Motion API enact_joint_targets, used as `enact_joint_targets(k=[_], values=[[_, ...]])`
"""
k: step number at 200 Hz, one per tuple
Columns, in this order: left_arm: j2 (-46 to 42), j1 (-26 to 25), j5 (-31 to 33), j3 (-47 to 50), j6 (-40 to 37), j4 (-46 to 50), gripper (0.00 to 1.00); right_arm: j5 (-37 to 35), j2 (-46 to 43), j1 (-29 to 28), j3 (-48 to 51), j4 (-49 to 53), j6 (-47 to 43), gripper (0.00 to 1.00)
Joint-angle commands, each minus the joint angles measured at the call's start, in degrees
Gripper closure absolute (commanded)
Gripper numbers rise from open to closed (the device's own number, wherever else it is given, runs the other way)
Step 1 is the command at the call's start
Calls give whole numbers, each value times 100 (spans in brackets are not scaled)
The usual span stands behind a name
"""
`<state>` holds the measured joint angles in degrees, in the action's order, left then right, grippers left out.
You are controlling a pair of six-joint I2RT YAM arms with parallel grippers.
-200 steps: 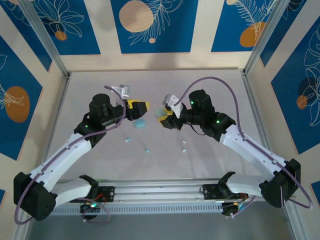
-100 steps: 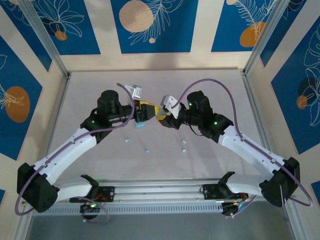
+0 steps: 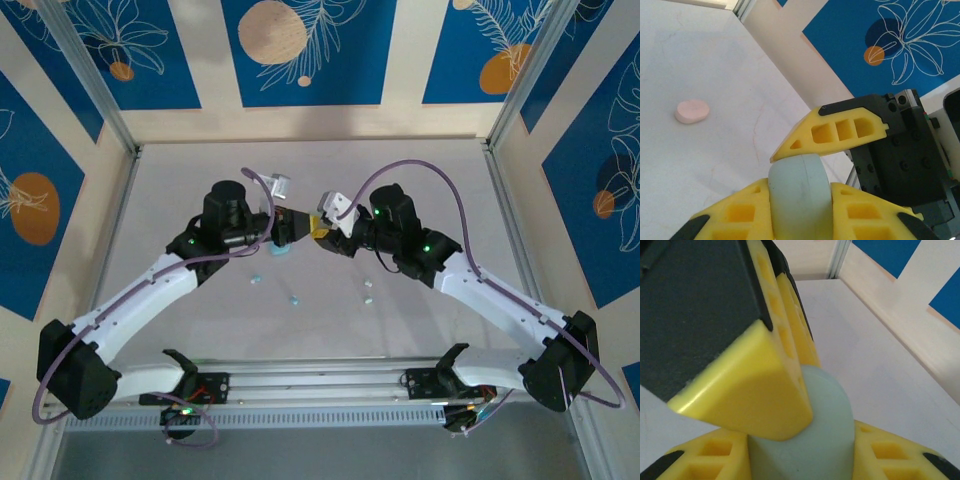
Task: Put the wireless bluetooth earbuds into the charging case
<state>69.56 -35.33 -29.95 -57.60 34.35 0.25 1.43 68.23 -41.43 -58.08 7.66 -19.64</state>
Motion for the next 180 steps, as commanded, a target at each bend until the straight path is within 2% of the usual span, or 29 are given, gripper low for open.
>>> enact_joint_targets(k=[1, 33, 64, 98, 180], values=[[-127, -36, 465, -32, 608, -139, 84, -81, -298, -85, 386, -734, -346, 56], [-446, -31, 569, 406, 1505, -949, 89, 453, -625, 250, 1220, -1681, -586, 41], [-379, -26, 256, 578, 2300, -1716, 90, 1713, -687, 897, 1403, -1954, -205, 40], [-165, -30, 126, 683, 2793, -2442, 90, 2296, -602, 1131, 1368, -2380, -125, 40], [-74, -39, 73, 619, 2830, -2341, 90, 2151, -228, 1155, 1040, -3006, 161, 41]])
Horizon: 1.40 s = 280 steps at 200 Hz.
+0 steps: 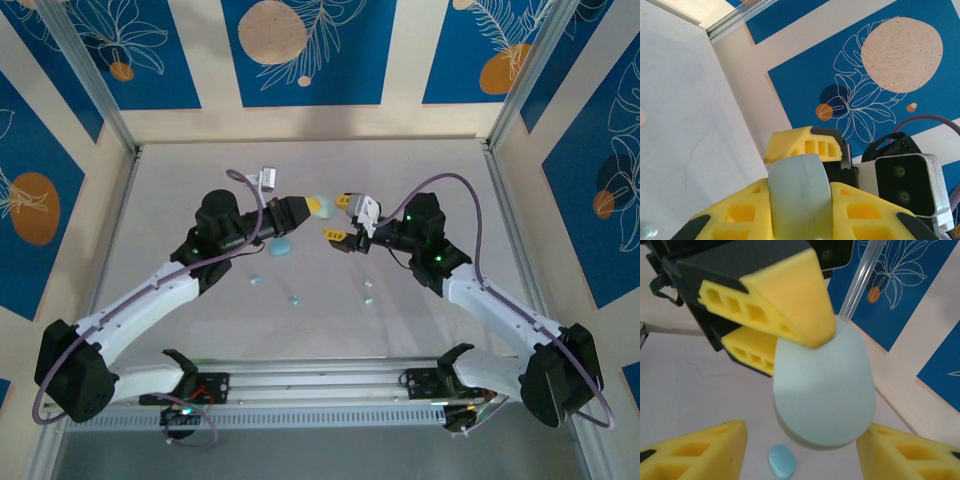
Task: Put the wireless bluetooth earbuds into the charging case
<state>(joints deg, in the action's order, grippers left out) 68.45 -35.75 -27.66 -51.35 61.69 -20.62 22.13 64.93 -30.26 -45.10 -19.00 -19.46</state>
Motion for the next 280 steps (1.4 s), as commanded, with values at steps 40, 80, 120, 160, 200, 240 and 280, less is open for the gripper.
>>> enact_joint_targets(k=[40, 80, 120, 160, 200, 240, 280], values=[[20, 0, -142, -41, 12, -100, 90, 249, 173, 38, -371, -411, 221, 48], [-2, 5, -142, -59, -6, -82, 90, 271, 178, 97, -374, -222, 206, 57], [-63, 1, -91, -59, -189, -22, 86, 409, 80, 207, -371, -45, 317, 66], [-499, -2, 156, 127, -1798, 215, 49, 1311, 84, 433, -690, 631, 846, 69], [-1244, -2, 36, 825, -4910, 186, 39, 2631, 337, 652, -1115, 1359, 1220, 69], [-1262, 9, -364, 698, -6344, 664, 36, 3201, 455, 627, -1333, 1512, 1309, 69], [-869, 0, -1107, 650, -5736, -315, 37, 3231, 536, 531, -1476, 1710, 1147, 68]])
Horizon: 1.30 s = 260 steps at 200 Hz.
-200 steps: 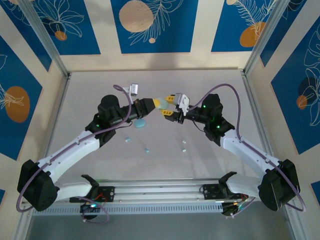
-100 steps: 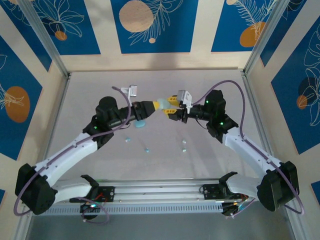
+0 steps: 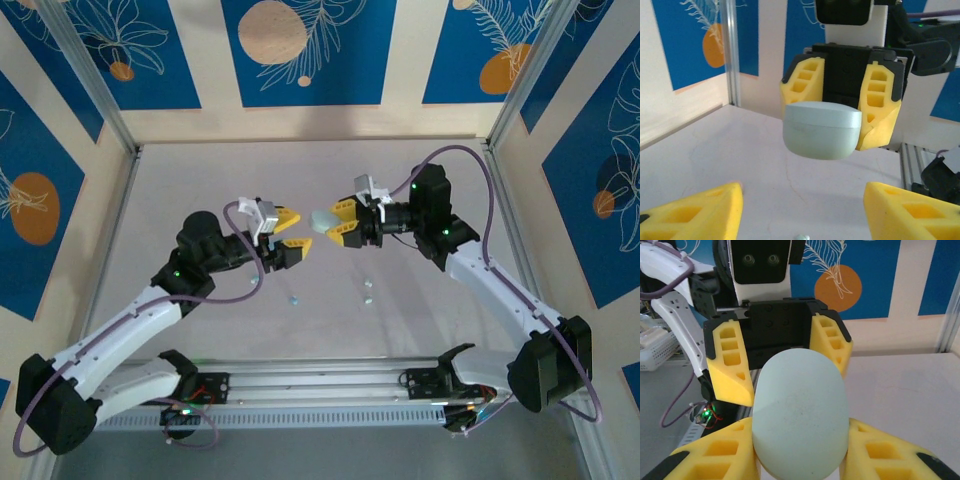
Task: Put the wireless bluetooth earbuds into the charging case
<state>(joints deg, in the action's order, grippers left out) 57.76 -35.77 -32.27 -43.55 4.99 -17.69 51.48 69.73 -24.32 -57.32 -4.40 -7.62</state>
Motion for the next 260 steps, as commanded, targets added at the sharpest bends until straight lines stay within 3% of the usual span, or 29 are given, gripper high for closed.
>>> enact_joint_targets(k=[1, 78, 202, 260], values=[[209, 5, -656, -133, -54, -614, 38, 298, 57, -64, -258, 253, -38, 68], [460, -26, -701, -199, 491, -1127, 43, 264, 154, -152, -328, 438, -275, 68], [672, -77, -816, -321, 634, -1169, 56, 163, 242, -240, -405, 620, -512, 67], [675, -84, -825, -325, 617, -1135, 57, 66, 280, -293, -447, 739, -609, 67]])
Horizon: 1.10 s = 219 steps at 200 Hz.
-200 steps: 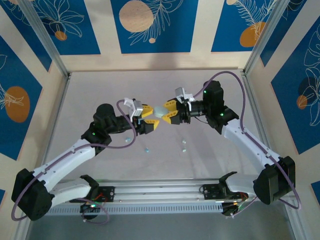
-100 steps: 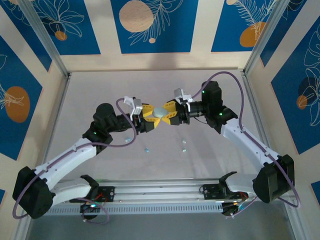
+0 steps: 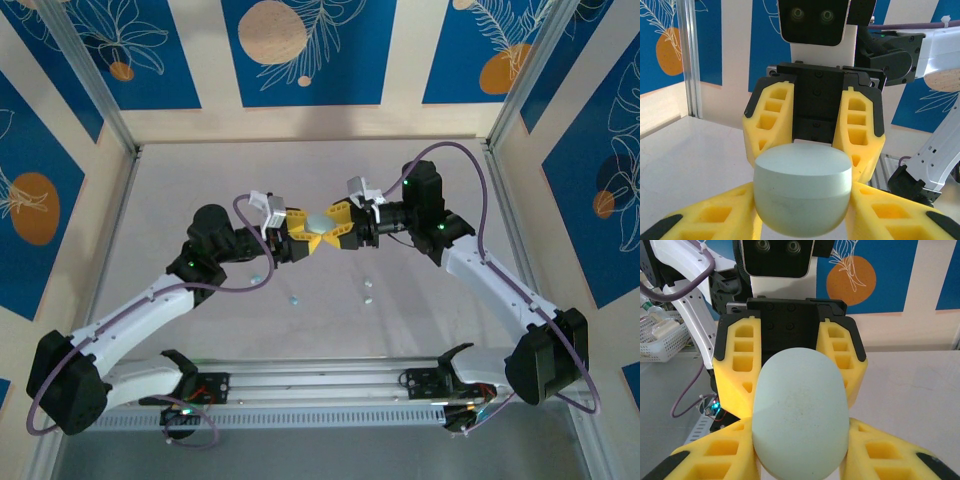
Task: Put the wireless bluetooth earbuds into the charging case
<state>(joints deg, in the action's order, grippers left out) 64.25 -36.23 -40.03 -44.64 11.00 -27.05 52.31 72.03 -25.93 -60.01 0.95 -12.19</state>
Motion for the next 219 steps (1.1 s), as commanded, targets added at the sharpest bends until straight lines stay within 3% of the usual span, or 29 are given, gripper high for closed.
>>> enact_joint_targets(k=[1, 148, 190, 219], values=[[26, -36, -49, -214, 16, -202, 57, -18, 58, -131, -178, 203, -153, 67], [56, -49, -171, -195, 85, -327, 54, -198, 59, -166, -230, 332, -337, 67], [61, -49, -181, -194, 91, -288, 64, -279, 80, -193, -261, 487, -471, 66], [-15, -44, -57, -161, -25, -216, 72, -342, 58, -176, -301, 634, -443, 60]])
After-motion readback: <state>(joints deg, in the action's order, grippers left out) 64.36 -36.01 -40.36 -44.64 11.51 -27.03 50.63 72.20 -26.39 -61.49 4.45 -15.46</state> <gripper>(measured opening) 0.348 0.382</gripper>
